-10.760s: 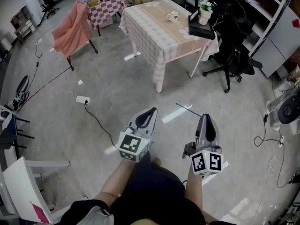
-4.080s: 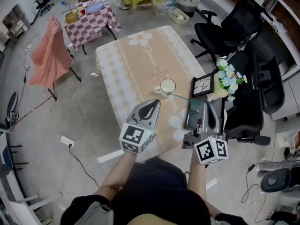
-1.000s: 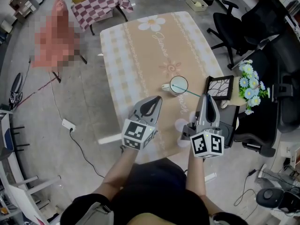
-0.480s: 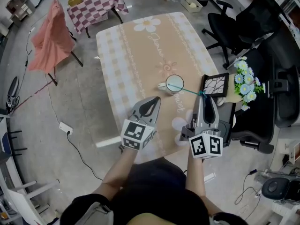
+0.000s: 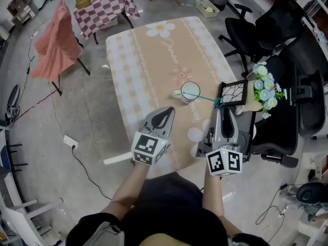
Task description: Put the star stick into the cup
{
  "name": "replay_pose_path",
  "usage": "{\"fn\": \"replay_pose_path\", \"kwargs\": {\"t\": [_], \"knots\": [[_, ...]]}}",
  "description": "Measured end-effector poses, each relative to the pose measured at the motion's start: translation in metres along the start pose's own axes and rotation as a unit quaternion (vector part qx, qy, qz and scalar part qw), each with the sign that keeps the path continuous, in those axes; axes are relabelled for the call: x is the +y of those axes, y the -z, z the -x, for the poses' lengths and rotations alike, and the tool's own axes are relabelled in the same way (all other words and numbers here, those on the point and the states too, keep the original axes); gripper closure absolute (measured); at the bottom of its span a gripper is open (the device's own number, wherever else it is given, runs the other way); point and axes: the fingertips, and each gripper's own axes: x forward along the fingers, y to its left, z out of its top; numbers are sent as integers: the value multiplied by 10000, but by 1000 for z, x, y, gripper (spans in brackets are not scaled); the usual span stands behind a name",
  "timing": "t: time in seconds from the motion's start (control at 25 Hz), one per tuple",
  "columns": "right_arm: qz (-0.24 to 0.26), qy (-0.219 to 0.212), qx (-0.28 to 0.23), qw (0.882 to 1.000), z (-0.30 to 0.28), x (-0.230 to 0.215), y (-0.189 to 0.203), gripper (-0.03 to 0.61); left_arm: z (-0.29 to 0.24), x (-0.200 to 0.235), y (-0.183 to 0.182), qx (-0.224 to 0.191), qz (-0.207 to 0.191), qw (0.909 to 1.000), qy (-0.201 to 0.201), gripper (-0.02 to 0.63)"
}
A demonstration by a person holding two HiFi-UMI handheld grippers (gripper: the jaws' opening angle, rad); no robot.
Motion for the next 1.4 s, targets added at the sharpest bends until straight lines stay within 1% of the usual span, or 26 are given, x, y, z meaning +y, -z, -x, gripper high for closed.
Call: {"fn": "replay_pose_path", "kwargs": {"t": [0.28,0.4,0.52,0.72,0.96,1.4], "knots": [[87,118,307,9994,15,5,14,459,12,-5,0,-48,-15,10000,74,601],[198,214,446,9986,25,9,23,533,19,-8,-3,-65,-33,9999,128,601],[281,247,522,9979,33,17,32,560,27,-8,-4,-54,-67,9998,202,601],[364,303,606,9970,46,28,35,574,36,-11,-4,-5,-94,9994,321,601],[627,431,785,9940,64,37,38,575,48,-22,-9,-28,-166,9988,459,601],[611,501,788,9938,84,55,38,575,72,-33,-11,-29,-232,9979,608,601]]}}
